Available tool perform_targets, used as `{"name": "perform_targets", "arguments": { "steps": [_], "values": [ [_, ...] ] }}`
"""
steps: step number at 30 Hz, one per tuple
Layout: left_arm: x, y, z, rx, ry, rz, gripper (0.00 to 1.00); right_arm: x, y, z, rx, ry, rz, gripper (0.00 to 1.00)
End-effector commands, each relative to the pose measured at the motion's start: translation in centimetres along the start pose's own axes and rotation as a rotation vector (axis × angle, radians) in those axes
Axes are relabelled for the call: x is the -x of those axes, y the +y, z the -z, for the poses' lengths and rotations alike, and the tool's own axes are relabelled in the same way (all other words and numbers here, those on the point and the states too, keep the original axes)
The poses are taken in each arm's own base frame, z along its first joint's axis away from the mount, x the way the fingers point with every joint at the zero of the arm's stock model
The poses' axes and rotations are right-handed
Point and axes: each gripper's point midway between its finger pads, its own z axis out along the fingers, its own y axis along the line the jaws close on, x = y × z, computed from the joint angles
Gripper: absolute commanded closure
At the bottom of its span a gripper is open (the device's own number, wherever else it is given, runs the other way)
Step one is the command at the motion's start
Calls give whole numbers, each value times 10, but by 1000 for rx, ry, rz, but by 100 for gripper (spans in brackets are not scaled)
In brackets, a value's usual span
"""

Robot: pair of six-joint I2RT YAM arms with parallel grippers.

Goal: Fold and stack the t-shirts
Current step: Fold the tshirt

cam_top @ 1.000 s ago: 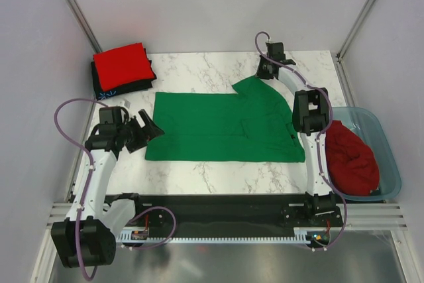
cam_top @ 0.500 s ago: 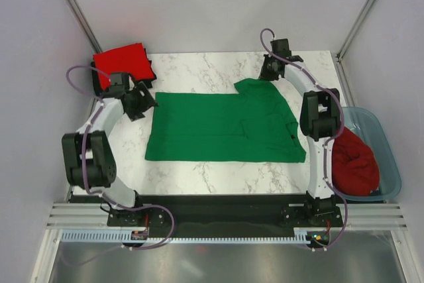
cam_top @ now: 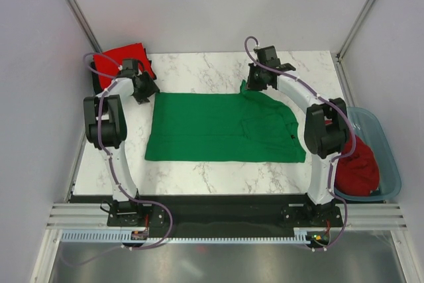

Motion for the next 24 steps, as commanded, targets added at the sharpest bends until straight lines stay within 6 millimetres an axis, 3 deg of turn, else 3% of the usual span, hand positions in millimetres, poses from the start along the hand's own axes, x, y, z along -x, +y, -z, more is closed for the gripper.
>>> {"name": "perform_targets", "arguments": {
  "steps": [1,5,12,17,21,24],
  "values": [
    [7,-15,-6,-29,-30,-56,32,2,-6,8,-14,-22,-2,100],
    [-2,-19,-13,-16,-21,-53,35,-1,-9,5,-20,-14,0,100],
    [-9,-20,-26,-12,-10,-34,53,-9,-16,8,-45,0,14,100],
    [-7,-20,-30,-18,-9,-30,61,-13,-21,9,-61,11,26,100],
    [-4,-21,-28,-24,-11,-35,86,-11,-21,14,-72,3,35,100],
    [3,-26,-19,-37,-28,-44,98,-9,-23,23,-88,-9,48,100]
  ]
}}
